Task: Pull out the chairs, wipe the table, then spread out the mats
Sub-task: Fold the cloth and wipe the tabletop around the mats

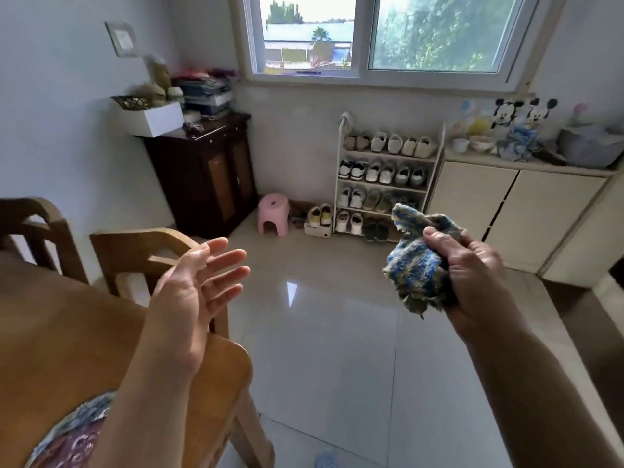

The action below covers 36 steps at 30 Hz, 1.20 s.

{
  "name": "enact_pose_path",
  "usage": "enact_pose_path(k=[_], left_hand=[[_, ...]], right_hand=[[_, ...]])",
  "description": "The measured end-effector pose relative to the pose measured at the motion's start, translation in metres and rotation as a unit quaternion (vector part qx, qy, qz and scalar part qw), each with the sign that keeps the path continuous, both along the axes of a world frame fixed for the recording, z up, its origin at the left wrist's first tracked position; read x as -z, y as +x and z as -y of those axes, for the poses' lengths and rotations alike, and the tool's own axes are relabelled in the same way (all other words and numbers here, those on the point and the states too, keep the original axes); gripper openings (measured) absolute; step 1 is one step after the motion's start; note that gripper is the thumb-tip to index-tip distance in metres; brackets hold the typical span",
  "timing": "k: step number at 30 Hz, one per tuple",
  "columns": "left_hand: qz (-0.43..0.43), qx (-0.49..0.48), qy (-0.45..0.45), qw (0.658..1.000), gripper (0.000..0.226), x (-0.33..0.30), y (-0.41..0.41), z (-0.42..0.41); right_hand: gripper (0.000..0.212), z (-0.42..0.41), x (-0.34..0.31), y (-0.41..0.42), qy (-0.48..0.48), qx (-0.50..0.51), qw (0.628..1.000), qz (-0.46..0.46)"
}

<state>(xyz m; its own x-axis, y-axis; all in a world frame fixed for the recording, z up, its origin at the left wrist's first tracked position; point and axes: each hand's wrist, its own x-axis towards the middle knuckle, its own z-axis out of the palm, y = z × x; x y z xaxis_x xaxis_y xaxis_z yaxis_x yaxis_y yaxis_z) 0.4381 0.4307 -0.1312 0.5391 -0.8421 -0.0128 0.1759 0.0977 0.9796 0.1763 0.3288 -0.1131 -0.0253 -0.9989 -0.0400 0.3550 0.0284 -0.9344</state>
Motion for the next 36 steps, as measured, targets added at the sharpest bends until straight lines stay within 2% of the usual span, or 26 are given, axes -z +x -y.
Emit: enact_pose_path(k=[4,11,18,24,30,36], left_hand=[[-0.002,-0.037,-0.007,0.999,0.033,0.003,0.037,0.08],[-0.077,-0.093,-0.03,0.992,0.031,-0.016,0.113,0.224],[-0.153,-0.132,-0.062,0.977,0.03,-0.022,0.191,0.341],[-0.157,-0.183,-0.105,0.965,0.029,-0.024,0.268,0.436],[-0.165,-0.244,-0.107,0.95,0.029,-0.029,0.347,0.561],[-0.155,-0.296,-0.1,0.937,0.028,-0.029,0.418,0.64]], right_hand=[[0.017,0.097,0.001,0.047,0.0,-0.042,0.999,-0.012],[0.011,0.251,-0.028,0.129,-0.019,-0.097,0.995,-0.009],[0.008,0.393,-0.026,0.223,-0.018,-0.129,0.991,0.003],[0.008,0.517,-0.024,0.321,-0.032,-0.192,0.981,0.007],[0.015,0.662,-0.033,0.428,-0.02,-0.287,0.958,-0.001],[0.037,0.758,-0.031,0.535,0.039,-0.421,0.905,0.04]])
